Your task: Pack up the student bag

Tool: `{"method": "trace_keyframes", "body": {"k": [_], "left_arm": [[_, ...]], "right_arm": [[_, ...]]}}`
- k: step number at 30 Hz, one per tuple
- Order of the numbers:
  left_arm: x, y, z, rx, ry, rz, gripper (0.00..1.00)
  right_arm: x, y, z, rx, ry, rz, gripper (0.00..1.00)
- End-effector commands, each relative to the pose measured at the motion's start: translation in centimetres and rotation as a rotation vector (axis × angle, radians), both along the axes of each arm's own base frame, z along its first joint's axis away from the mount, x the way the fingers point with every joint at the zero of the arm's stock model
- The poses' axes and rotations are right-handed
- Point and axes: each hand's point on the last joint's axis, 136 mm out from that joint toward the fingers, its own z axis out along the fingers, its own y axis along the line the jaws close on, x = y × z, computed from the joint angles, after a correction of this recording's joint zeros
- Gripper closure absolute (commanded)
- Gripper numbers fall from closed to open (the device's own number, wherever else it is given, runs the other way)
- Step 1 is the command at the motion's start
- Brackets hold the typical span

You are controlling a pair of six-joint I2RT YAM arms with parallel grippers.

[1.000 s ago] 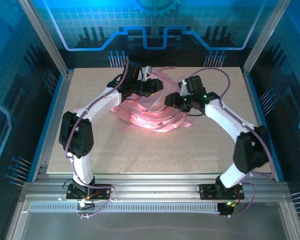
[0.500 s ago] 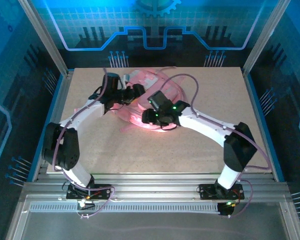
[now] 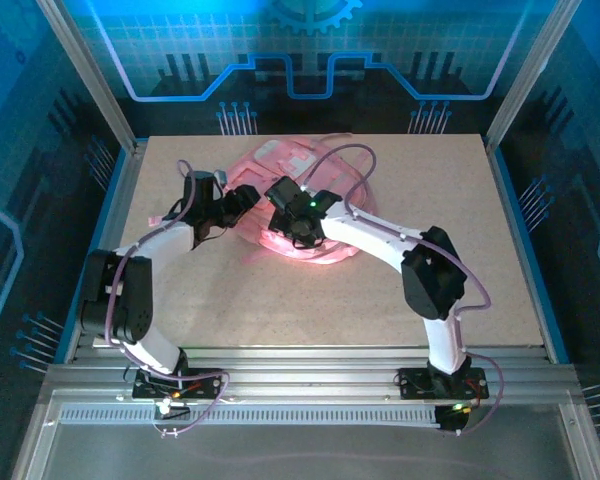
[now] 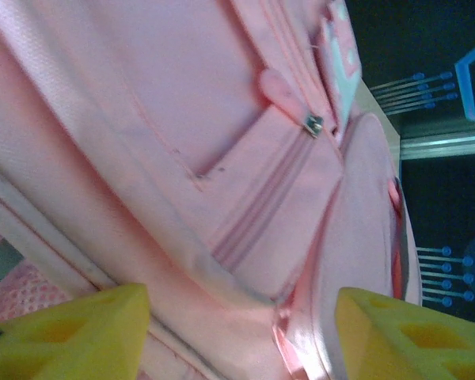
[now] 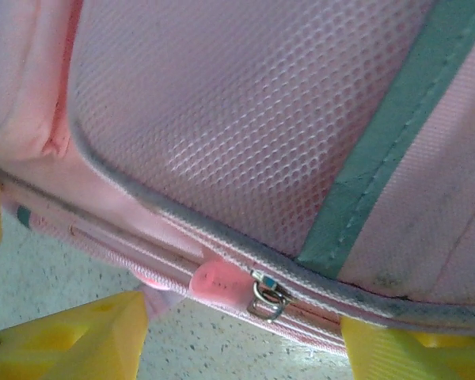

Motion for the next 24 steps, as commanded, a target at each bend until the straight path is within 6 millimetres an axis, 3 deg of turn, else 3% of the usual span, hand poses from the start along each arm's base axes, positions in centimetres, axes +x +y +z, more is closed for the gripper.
{"method": "trace_keyframes", "body": {"k": [1, 6, 10, 15, 19, 21, 24], "left_arm": [[0.6, 0.6, -1.9, -0.010, -0.025, 0.039, 0.47], [-0.3, 0.6, -4.7, -0.025, 0.022, 0.045, 0.48], [-0.7, 0.7, -5.0, -0.024, 0.020, 0.051, 0.48], [-0.4, 0.6, -4.1, -0.030, 0.001, 0.044, 0.48], [-0.1, 0.6, -3.8, -0.021, -0.005, 0.042, 0.48], [0.2, 0.7, -3.7, -0.016, -0.008, 0.045, 0.48], [1.1, 0.9, -3.9, -0.002, -0.009, 0.059, 0.47]], "right_arm": [[1.0, -1.9, -0.4, -0.065, -0.018, -0.169, 0.35], [2.0, -2.0, -0.5, -0.108, -0.007, -0.196, 0.38], [2.3, -2.1, -1.7, -0.175, 0.009, -0.195, 0.47], [2.0, -3.1, -4.0, -0.277, 0.052, -0.187, 0.72], [2.0, -3.8, -3.8, -0.308, 0.040, -0.161, 0.93], [2.1, -4.0, -3.4, -0.314, 0.019, -0.139, 1.00], [2.2, -4.4, -2.4, -0.324, -0.013, -0.081, 1.00]]}}
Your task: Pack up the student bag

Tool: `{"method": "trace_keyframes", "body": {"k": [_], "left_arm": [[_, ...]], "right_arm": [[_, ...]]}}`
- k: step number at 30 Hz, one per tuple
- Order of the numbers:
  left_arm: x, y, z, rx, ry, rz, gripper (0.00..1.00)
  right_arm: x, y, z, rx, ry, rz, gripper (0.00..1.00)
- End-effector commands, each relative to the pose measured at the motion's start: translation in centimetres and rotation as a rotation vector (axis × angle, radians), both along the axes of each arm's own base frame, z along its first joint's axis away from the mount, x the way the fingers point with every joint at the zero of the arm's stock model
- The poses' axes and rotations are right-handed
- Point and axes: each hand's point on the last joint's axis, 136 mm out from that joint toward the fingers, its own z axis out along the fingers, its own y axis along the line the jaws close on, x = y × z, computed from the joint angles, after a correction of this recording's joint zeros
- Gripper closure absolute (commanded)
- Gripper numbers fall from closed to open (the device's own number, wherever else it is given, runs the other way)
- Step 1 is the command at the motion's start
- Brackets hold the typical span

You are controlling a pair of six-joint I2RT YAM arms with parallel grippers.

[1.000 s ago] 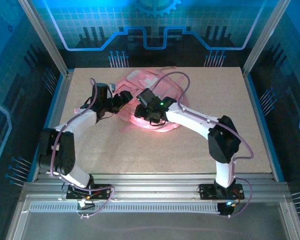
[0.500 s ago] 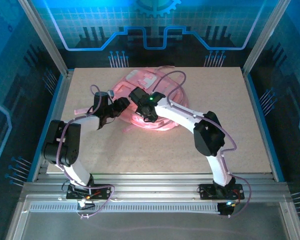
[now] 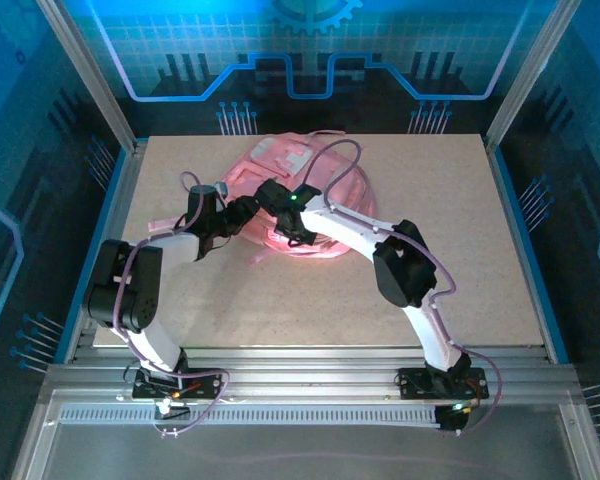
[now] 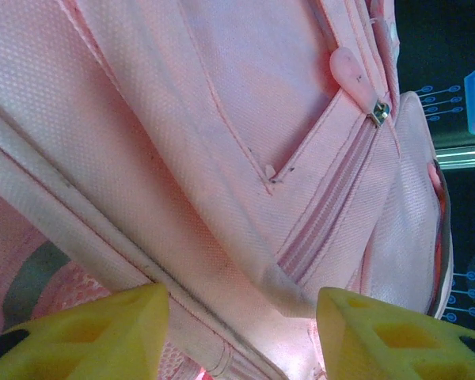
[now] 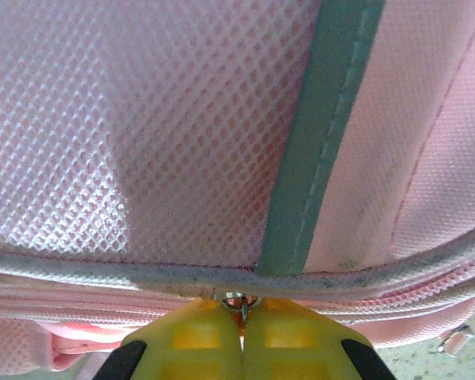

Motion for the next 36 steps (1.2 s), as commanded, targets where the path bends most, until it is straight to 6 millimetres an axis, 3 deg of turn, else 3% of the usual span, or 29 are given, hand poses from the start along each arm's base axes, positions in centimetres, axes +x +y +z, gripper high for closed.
{"method": "trace_keyframes", "body": {"k": [1, 4, 8, 14, 17, 20, 22, 26, 31, 36], "left_arm": [[1.5, 1.0, -0.8, 0.036, 0.014, 0.037, 0.47], [3.1, 1.4, -1.4, 0.047, 0.016, 0.059, 0.48], [5.4, 1.9, -1.8, 0.080, 0.015, 0.081, 0.48], [8.8, 2.3, -1.6, 0.104, 0.008, 0.086, 0.47], [9.9, 2.5, -0.9, 0.136, -0.003, 0.079, 0.47], [10.2, 2.3, -0.3, 0.139, 0.011, 0.051, 0.45], [9.9, 1.7, 0.7, 0.113, 0.021, 0.022, 0.44], [7.4, 0.3, 3.0, 0.031, 0.046, -0.023, 0.41], [2.3, -1.2, 5.2, -0.026, 0.070, -0.057, 0.36], [-1.8, -2.8, 5.6, -0.043, 0.081, -0.071, 0.34]], "right_arm": [[0.7, -2.1, 1.4, -0.075, -0.055, 0.063, 1.00], [0.0, -1.7, 1.6, -0.045, -0.045, 0.201, 1.00], [-2.6, -2.0, 1.2, -0.043, 0.020, 0.417, 1.00], [-5.5, -5.9, 0.0, -0.085, 0.151, 0.566, 1.00], [-5.6, -8.0, 0.4, -0.093, 0.148, 0.607, 1.00], [-5.5, -8.0, 1.3, -0.056, 0.135, 0.662, 1.00], [-5.4, -6.5, 2.1, -0.002, 0.109, 0.730, 1.00], [-5.7, -1.5, 4.3, 0.209, 0.055, 0.866, 1.00], [-5.6, 4.0, 7.0, 0.388, -0.001, 0.975, 1.00], [-6.0, 7.8, 8.4, 0.488, -0.019, 1.068, 1.00]]}}
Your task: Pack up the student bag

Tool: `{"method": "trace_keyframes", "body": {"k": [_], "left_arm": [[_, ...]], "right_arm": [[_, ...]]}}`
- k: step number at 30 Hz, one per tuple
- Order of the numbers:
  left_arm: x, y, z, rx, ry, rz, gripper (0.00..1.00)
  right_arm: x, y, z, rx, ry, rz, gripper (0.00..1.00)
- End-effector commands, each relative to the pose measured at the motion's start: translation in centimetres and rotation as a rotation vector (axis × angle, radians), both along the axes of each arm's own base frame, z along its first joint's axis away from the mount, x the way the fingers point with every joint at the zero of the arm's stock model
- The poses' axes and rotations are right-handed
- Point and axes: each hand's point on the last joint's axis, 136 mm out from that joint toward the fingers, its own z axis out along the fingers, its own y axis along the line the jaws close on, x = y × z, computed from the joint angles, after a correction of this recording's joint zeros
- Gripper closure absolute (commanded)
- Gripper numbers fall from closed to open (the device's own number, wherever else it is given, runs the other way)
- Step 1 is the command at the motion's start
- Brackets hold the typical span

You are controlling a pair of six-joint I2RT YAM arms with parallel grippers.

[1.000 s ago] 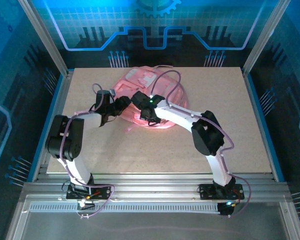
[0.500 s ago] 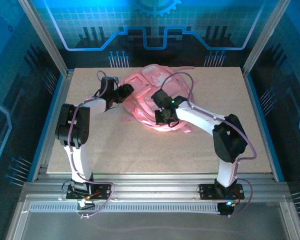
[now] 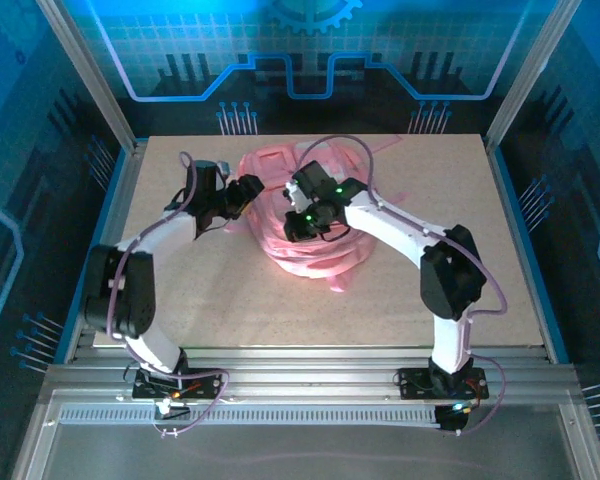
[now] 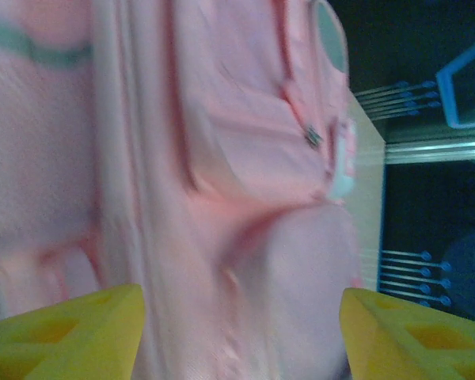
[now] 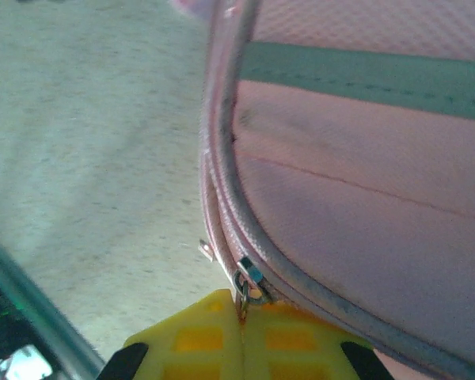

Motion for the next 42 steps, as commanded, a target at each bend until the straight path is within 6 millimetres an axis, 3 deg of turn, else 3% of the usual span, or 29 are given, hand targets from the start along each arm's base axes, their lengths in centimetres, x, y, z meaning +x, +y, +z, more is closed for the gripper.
{"method": "trace_keyframes", "body": {"k": [1, 4, 8, 12, 18, 21, 23, 31, 37, 42], "left_arm": [[-2.8, -1.6, -0.3, -0.045, 0.051, -0.027, 0.33], [-3.9, -3.0, -0.7, -0.044, 0.059, -0.044, 0.33], [-4.4, -3.5, -2.5, -0.013, 0.099, -0.052, 0.36], [-4.0, -4.0, -4.1, -0.025, 0.132, -0.066, 0.51], [-3.9, -5.5, -4.7, -0.018, 0.137, -0.112, 0.77], [-4.2, -5.7, -5.2, -0.003, 0.143, -0.135, 1.00], [-4.3, -5.6, -5.4, 0.016, 0.144, -0.142, 1.00], [-3.6, -3.7, -4.9, 0.051, 0.124, -0.117, 1.00], [-3.0, -3.0, -4.4, 0.079, 0.114, -0.115, 1.00], [-2.8, -2.6, -4.2, 0.100, 0.118, -0.116, 1.00]], "right_arm": [[-1.4, 4.8, 2.8, 0.173, 0.004, 0.150, 1.00], [-1.7, 5.9, 2.5, 0.188, 0.014, 0.163, 1.00], [-1.8, 5.5, 1.4, 0.161, 0.031, 0.139, 1.00], [-2.5, 4.9, 0.6, 0.156, 0.047, 0.122, 1.00], [-2.9, 4.3, -0.7, 0.134, 0.054, 0.097, 1.00], [-2.9, 3.9, -1.0, 0.114, 0.053, 0.092, 1.00], [-3.1, 3.2, -1.4, 0.080, 0.049, 0.090, 1.00], [-4.8, -4.7, -4.9, -0.227, 0.062, 0.061, 1.00], [-5.2, -9.6, -5.1, -0.313, 0.067, 0.034, 1.00], [-4.0, -14.6, -4.7, -0.491, 0.022, 0.032, 1.00]]}}
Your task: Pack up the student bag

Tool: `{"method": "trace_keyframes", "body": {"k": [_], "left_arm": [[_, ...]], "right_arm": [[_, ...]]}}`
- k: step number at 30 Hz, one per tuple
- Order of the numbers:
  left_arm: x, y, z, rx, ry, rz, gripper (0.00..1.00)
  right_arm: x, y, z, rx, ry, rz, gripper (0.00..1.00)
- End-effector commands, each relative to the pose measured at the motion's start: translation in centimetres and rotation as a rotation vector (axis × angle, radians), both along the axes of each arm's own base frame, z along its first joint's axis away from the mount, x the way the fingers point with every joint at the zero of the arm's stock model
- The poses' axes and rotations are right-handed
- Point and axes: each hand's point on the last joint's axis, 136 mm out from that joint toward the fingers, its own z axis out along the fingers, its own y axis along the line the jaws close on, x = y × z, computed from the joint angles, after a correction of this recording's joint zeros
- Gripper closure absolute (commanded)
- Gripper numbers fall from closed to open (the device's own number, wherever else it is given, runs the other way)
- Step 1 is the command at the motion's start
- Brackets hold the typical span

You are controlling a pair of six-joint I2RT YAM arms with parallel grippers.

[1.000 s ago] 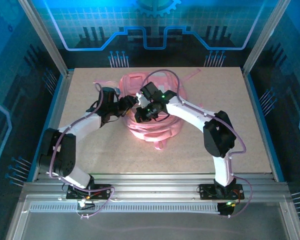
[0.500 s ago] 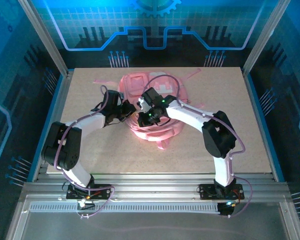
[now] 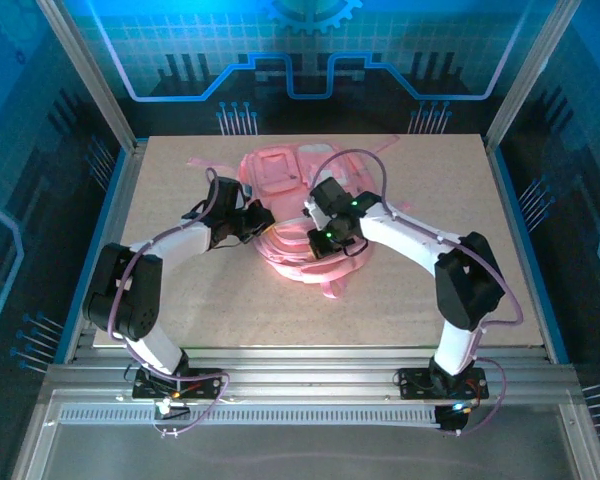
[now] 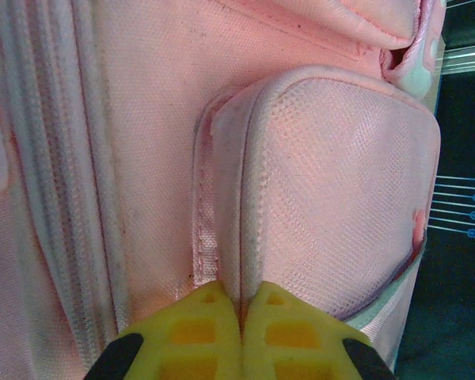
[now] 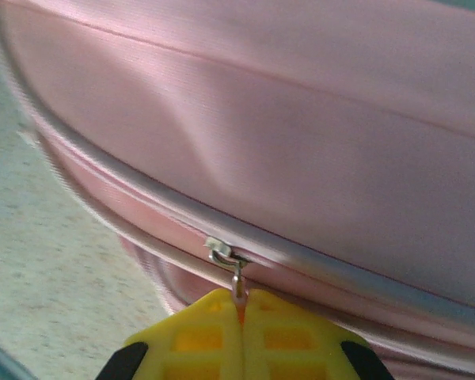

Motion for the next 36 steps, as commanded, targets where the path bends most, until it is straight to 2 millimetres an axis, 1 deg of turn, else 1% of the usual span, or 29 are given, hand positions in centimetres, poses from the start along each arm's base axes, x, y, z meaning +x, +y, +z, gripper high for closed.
{"method": "trace_keyframes", "body": {"k": [1, 3, 5, 9, 12, 14, 16, 19, 21, 22, 25, 28, 30, 32, 33, 35, 36], "left_arm": [[1.3, 1.7, 0.7, 0.046, -0.031, 0.021, 1.00], [1.3, 2.2, 0.7, 0.061, -0.029, 0.028, 1.00], [1.3, 2.9, 0.3, 0.078, -0.014, 0.046, 1.00], [1.4, 4.1, 0.0, 0.076, -0.001, 0.076, 1.00], [1.9, 4.7, 0.3, 0.079, -0.002, 0.082, 1.00], [2.2, 5.1, 0.4, 0.090, -0.005, 0.085, 1.00], [2.6, 5.6, 0.5, 0.104, -0.008, 0.088, 1.00], [3.0, 6.6, 0.6, 0.104, -0.006, 0.102, 1.00], [3.3, 7.2, 0.6, 0.111, -0.006, 0.108, 1.00], [3.4, 7.4, 0.6, 0.115, -0.005, 0.107, 1.00], [4.2, 8.2, 0.7, 0.130, -0.014, 0.119, 1.00], [5.7, 8.6, 0.9, 0.121, -0.019, 0.132, 1.00], [6.7, 8.9, 1.5, 0.113, -0.021, 0.138, 1.00], [7.3, 9.3, 2.7, 0.104, -0.035, 0.150, 1.00], [7.3, 9.6, 3.4, 0.110, -0.045, 0.160, 0.90], [7.2, 10.4, 4.7, 0.131, -0.060, 0.187, 0.62], [7.0, 10.6, 5.4, 0.134, -0.070, 0.202, 0.53]], "right_arm": [[-1.7, -6.9, -0.5, -0.261, 0.057, 0.007, 1.00], [-0.9, -9.2, 0.1, -0.319, 0.047, -0.031, 1.00], [0.0, -10.7, 0.6, -0.342, 0.031, -0.057, 1.00], [2.8, -13.3, 1.3, -0.367, -0.026, -0.106, 1.00], [5.1, -14.4, 1.6, -0.387, -0.073, -0.100, 1.00], [6.5, -14.1, 1.4, -0.376, -0.113, -0.052, 1.00], [7.4, -13.0, 1.1, -0.348, -0.138, 0.038, 1.00], [8.4, -11.8, 0.4, -0.355, -0.174, 0.196, 1.00], [9.2, -11.0, 0.5, -0.346, -0.201, 0.273, 1.00], [9.1, -10.4, 0.7, -0.314, -0.199, 0.301, 1.00], [7.9, -7.2, 1.6, -0.184, -0.195, 0.390, 1.00], [6.5, -3.2, 2.2, -0.093, -0.247, 0.493, 1.00], [5.4, -0.2, 2.5, -0.016, -0.245, 0.534, 1.00], [4.8, 2.5, 2.7, 0.040, -0.235, 0.560, 1.00], [4.6, 3.9, 2.8, 0.063, -0.235, 0.574, 1.00], [4.3, 6.4, 3.0, 0.095, -0.233, 0.609, 1.00], [4.1, 7.6, 3.1, 0.105, -0.235, 0.624, 1.00]]}}
